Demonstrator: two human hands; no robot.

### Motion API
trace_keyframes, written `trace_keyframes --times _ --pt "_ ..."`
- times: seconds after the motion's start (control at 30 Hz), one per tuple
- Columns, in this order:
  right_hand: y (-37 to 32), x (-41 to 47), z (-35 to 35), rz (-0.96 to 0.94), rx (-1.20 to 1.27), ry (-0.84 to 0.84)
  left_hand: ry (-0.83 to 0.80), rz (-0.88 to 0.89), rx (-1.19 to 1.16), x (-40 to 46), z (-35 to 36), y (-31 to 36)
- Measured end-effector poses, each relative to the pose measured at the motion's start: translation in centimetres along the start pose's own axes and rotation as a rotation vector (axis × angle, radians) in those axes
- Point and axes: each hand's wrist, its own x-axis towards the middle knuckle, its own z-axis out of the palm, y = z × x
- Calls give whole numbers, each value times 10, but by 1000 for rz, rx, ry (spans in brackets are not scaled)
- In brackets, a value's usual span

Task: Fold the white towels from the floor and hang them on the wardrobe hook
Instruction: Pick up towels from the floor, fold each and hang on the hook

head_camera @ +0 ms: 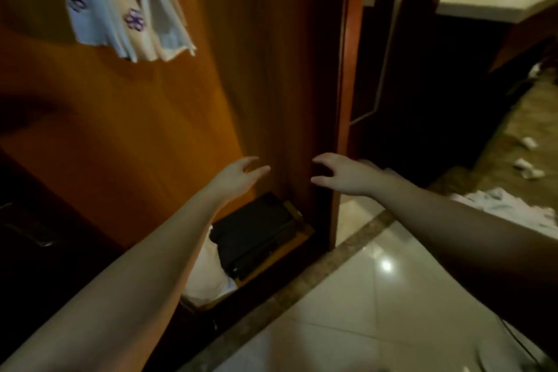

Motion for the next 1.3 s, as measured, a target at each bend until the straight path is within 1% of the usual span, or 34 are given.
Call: trace_keyframes --times 0.1,0.2,0.3,0.4,0.53,0.7,0.87,0.97,1.17,1.3 --pt "60 -27 15 79 23 21 -91 -8 -6 18 54 16" --pt "129 -53 30 203 163 9 -153 -33 -11 40 114 43" --pt "197 -79 40 323 264 -3 -203 -105 -9 64 181 77" --pt "260 -105 46 413 315 -26 -264 -125 -20 85 245 107" --pt "327 -137 45 522 381 -46 -362 -116 -60 109 315 144" --pt "395 -160 36 656 470 -57 -470 -107 -13 139 382 186" --pt "453 -168 36 777 489 -69 -595 -80 93 181 440 213" --pt "496 -165 35 871 513 -76 -674 -69 144 223 480 229" --pt "596 -143 24 1056 533 -61 -818 18 238 329 565 274" --pt "656 -121 9 1186 569 -43 -925 36 305 398 616 309"
